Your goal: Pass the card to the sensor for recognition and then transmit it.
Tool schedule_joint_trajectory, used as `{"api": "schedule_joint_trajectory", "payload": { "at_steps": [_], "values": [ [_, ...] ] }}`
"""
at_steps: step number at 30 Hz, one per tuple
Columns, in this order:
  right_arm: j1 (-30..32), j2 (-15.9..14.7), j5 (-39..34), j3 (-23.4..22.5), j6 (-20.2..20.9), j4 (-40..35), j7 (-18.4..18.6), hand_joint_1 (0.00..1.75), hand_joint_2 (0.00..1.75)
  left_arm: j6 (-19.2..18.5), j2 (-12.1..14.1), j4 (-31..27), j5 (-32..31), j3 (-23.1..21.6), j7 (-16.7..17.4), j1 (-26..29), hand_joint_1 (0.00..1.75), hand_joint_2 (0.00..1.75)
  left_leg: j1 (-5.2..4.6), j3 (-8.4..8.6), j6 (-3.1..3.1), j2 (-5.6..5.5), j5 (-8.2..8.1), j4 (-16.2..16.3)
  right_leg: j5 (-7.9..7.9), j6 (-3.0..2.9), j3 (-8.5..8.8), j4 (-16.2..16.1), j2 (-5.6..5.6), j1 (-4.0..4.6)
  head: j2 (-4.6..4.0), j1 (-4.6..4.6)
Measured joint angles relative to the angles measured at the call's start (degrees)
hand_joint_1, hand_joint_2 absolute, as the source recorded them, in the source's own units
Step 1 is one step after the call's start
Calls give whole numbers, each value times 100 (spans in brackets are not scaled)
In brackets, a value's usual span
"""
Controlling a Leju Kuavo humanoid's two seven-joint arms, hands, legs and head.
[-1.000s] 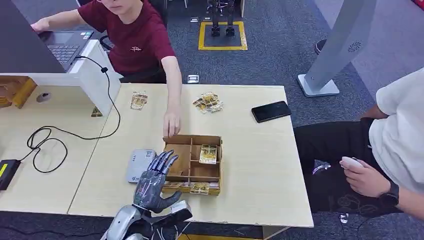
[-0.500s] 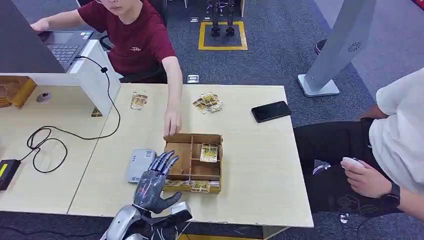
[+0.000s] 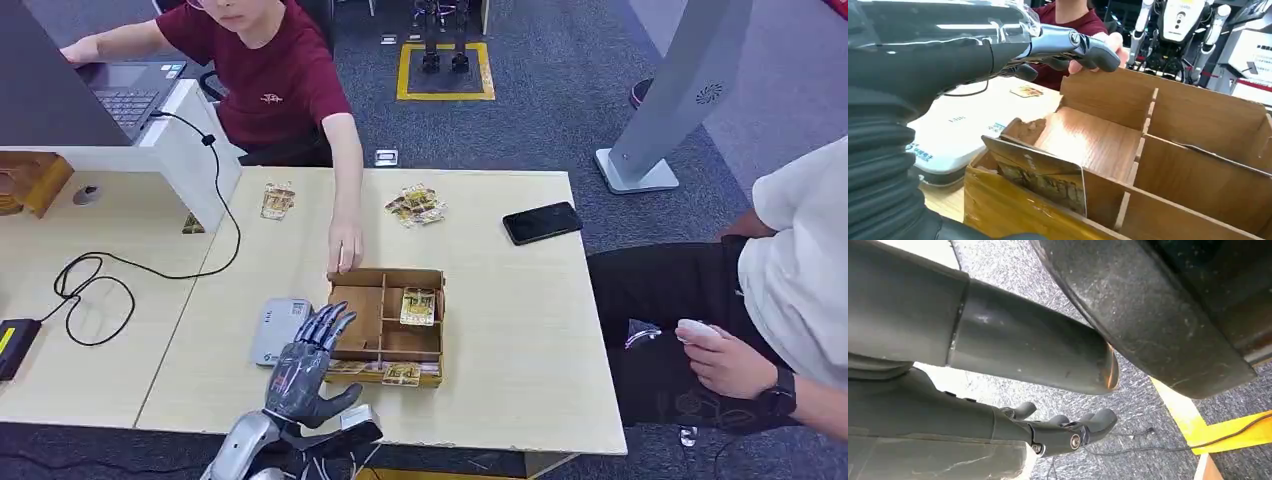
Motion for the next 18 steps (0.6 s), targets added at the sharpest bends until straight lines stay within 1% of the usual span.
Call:
{"api": "schedule_joint_trajectory", "payload": {
  "at_steps": [5, 8, 18],
  "values": [
    [-4, -2, 2, 4, 2, -2, 24, 0, 0, 265, 7, 13, -359, 22, 170, -4, 0, 175, 0, 0, 0, 0, 0, 0, 0, 0, 0, 0, 0, 0, 0, 2],
    [-7, -2, 4, 7, 2, -9, 48, 0, 0, 359, 9, 53, -474, 35, 190, -5, 0, 175, 0, 0, 0, 0, 0, 0, 0, 0, 0, 0, 0, 0, 0, 0],
    [-12, -7, 4, 7, 9, -22, 50, 0, 0, 378, 24, 103, -498, 39, 205, -6, 0, 175, 0, 0, 0, 0, 0, 0, 0, 0, 0, 0, 0, 0, 0, 2]
  ]
}}
